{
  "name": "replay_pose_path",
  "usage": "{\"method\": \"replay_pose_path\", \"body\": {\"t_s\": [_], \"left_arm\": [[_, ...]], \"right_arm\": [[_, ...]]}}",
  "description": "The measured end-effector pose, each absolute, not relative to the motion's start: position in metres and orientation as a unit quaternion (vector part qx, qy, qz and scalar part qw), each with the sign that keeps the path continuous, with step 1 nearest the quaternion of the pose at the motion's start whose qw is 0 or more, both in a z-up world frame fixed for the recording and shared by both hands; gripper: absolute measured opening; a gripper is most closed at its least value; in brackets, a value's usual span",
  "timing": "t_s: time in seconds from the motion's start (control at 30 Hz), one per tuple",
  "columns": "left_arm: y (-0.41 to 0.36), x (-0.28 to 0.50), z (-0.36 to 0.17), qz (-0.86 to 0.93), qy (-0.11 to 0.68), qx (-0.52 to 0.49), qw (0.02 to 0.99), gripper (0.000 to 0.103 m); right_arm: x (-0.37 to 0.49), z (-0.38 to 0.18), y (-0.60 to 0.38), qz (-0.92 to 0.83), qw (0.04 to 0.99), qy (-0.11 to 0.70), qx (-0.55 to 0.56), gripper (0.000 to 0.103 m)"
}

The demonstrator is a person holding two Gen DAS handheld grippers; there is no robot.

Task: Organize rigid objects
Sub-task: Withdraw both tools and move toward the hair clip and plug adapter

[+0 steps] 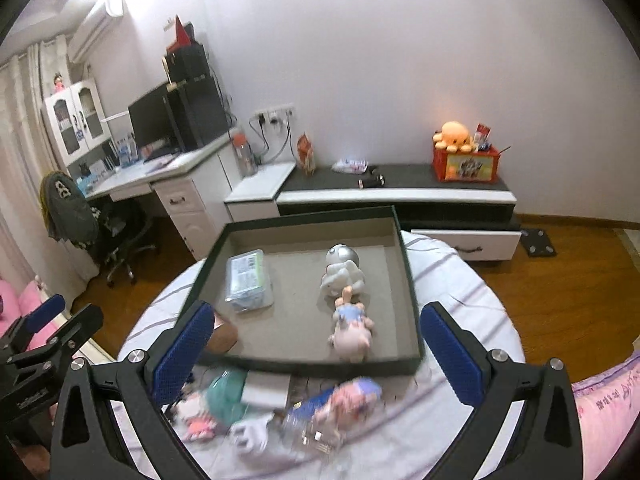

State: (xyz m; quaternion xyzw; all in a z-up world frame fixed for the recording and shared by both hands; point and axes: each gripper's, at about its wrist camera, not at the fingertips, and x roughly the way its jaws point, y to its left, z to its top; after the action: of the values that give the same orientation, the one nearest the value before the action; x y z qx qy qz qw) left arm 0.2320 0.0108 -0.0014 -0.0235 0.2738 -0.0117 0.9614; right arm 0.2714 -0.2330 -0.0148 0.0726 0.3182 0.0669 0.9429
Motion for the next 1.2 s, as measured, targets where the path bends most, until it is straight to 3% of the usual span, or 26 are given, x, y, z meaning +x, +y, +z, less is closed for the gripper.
{"method": "replay_pose_path", "body": {"t_s": [0.23,0.47,1.2], "left_arm": [[0.018,0.177,-0.006,-0.011,0.268,-0.036,0.963,0.103],[0.008,0.137,-0.016,-0.018,0.273,-0.036,0.961,0.103],[0.0,0.128,-0.039,-0.016,0.304,-0.022,0.952,0.103]], "right_arm": [[0.199,0.001,-0.234,0.056,0.955,0.281,0.078,0.103],[0.153,-0.017,-0.241,0.038,0.954,0.286,0.083,0.103],[0.132,-0.039,-0.231,0.047,0.947,0.311,0.066,0.103]]}}
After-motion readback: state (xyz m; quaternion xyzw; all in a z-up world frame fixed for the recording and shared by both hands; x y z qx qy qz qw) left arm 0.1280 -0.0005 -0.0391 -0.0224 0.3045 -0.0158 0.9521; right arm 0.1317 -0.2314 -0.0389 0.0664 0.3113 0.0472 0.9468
